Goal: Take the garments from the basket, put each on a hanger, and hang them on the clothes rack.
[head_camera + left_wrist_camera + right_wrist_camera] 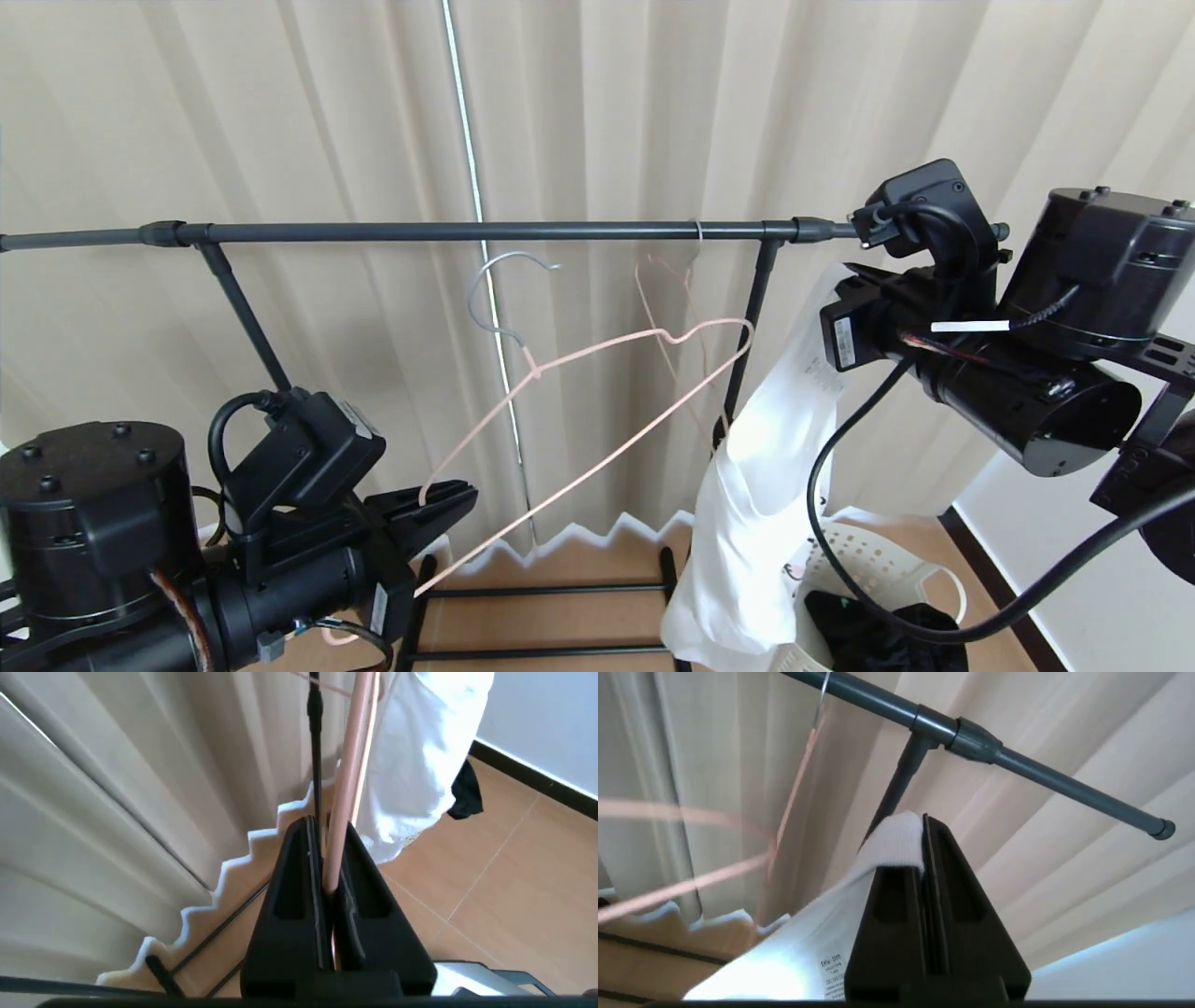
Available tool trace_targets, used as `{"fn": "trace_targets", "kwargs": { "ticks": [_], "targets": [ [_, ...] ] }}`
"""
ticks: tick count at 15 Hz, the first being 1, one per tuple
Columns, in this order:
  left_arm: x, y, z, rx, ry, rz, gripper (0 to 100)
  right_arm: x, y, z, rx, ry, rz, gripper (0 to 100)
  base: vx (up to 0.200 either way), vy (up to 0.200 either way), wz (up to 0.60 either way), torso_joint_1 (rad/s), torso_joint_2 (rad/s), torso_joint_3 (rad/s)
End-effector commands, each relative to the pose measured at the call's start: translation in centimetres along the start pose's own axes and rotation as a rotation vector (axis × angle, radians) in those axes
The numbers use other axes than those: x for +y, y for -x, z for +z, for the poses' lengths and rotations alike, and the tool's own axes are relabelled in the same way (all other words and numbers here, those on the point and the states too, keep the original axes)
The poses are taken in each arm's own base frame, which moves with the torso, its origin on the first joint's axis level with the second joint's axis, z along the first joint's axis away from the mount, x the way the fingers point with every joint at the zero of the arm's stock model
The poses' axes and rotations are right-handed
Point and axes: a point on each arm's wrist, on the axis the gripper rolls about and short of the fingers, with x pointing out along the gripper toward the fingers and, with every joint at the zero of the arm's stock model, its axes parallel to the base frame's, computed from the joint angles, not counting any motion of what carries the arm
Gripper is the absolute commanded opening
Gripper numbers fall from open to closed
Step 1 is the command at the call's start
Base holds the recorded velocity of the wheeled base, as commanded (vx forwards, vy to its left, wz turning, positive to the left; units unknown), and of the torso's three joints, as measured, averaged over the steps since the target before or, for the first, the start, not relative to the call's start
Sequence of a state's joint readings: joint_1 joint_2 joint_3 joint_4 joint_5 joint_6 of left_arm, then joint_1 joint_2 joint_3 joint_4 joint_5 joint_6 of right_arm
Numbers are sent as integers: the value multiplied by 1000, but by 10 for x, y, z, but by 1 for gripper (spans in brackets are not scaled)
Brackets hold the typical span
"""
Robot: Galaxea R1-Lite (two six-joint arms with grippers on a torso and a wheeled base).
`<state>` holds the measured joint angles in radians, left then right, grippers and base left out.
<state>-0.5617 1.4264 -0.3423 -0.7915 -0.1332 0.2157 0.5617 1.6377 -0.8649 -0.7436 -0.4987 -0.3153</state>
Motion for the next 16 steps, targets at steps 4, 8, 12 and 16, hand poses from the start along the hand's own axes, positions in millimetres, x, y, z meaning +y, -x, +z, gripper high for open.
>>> {"fn": "trace_targets", "kwargs": {
  "ticks": [4, 8, 12, 16],
  "targets": [
    [-3, 1, -2, -6, -6, -66, 0, -1, -20, -9, 29, 5, -36, 0, 0, 0, 0, 0, 0, 0],
    [-9, -11, -7, 32, -1, -118, 0, 3, -29, -9, -22, -24, -74, 0, 0, 0, 0, 0, 0, 0],
    [-7, -24, -1, -11, 8, -110, 0, 5, -27, -10, -22, -24, -65, 0, 0, 0, 0, 0, 0, 0],
    [-6, -29, 4, -31, 33, -102, 0, 14, -21, -10, -24, -20, -34, 0, 0, 0, 0, 0, 0, 0]
  ]
}}
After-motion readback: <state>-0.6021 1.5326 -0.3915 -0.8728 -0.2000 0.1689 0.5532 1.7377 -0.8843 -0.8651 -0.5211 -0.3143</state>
